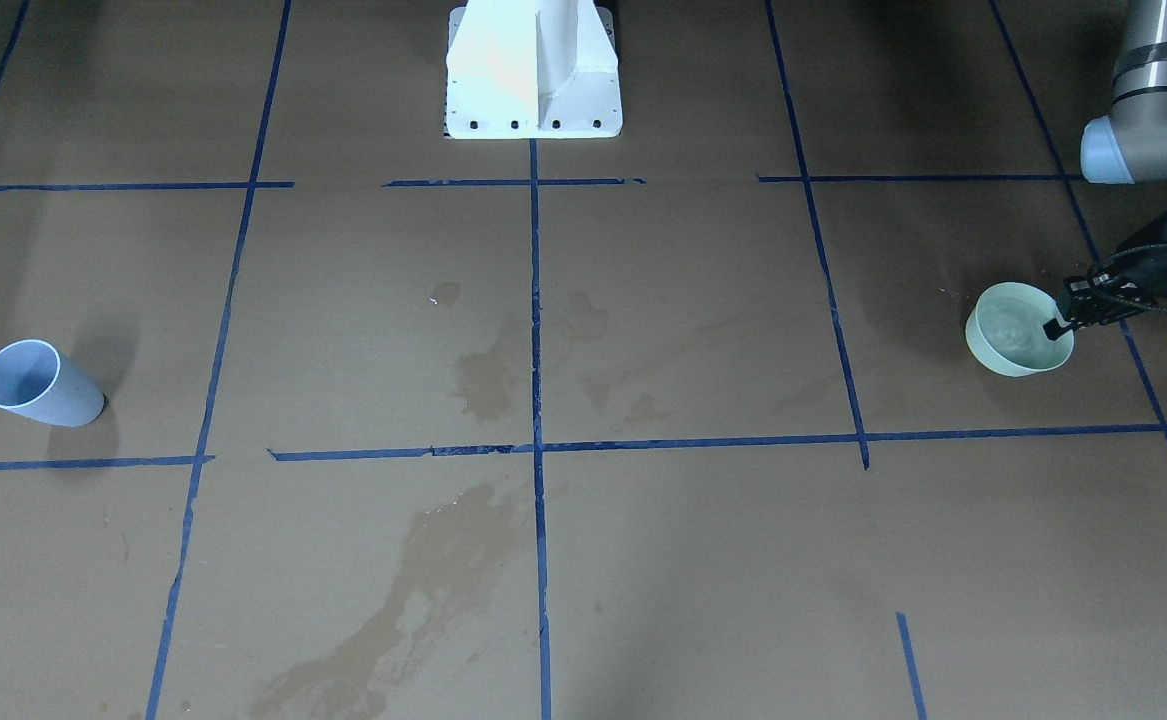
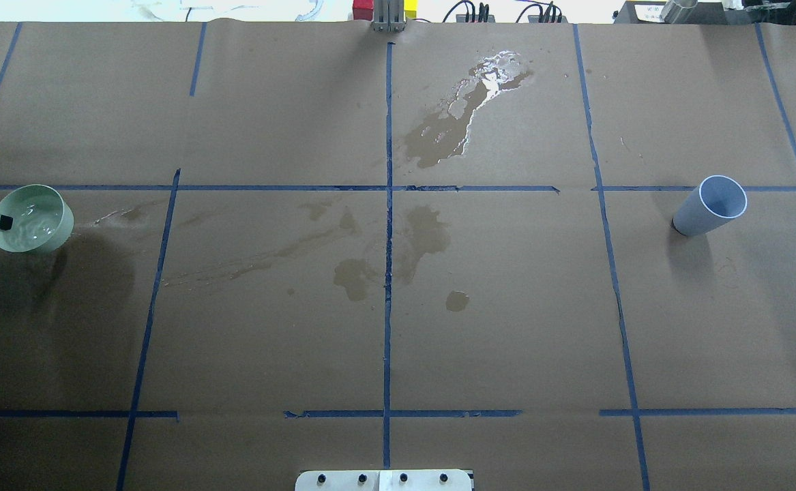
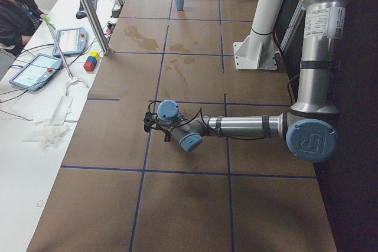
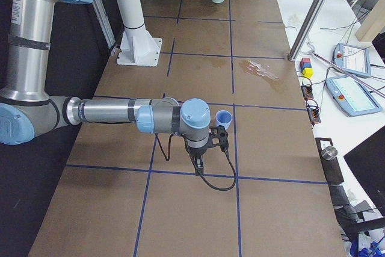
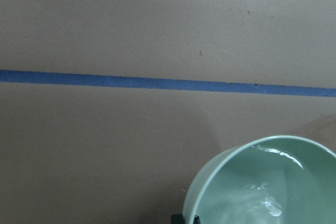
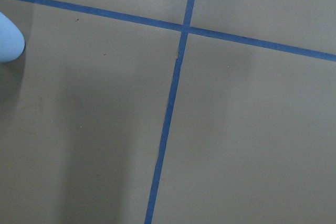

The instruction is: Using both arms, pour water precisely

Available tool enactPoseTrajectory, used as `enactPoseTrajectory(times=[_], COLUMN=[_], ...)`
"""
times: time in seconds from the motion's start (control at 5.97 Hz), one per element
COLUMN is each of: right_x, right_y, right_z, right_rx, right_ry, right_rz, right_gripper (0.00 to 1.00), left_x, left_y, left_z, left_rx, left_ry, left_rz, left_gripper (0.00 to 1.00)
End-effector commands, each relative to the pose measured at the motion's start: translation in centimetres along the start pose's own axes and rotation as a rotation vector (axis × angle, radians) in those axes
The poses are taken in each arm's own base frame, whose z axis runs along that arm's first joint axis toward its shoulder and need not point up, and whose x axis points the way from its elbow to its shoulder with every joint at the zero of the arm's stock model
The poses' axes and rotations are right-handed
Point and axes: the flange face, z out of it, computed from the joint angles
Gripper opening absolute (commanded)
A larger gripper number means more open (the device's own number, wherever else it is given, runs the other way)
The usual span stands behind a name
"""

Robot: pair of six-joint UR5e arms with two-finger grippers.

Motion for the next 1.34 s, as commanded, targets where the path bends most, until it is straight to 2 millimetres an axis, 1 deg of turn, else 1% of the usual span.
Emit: enactPoseTrajectory(times=[0.0,0.17,0.5,0.67,0.84,1.0,1.17], right_x=[0.0,0.0,0.0,0.0,0.0,0.0,0.0], right_y=[0.0,0.0,0.0,0.0,0.0,0.0,0.0], right_z=[0.0,0.0,0.0,0.0,0.0,0.0,0.0], right_rx=[0.0,0.0,0.0,0.001,0.001,0.001,0.001], right_ry=[0.0,0.0,0.0,0.0,0.0,0.0,-0.001], right_rz=[0.0,0.0,0.0,-0.001,-0.001,0.001,0.001], right_gripper=[1.0,1.0,1.0,1.0,1.0,1.0,1.0], left_x=[0.8,1.1,1.2,1.2,1.3,1.7,2.7], left_y=[0.7,1.4,1.7,1.7,1.6,1.6,1.4], left_z=[1.5,2.9,3.5,3.6,3.5,3.4,2.7], left_rx=[-0.019,-0.042,-0.047,-0.048,-0.047,-0.042,-0.032], left_ry=[-0.006,-0.014,-0.023,-0.024,-0.022,-0.019,-0.008], left_rz=[0.02,0.03,0.038,0.038,0.047,0.052,0.065], left_gripper=[0.0,0.0,0.06,0.24,0.69,1.0,1.0])
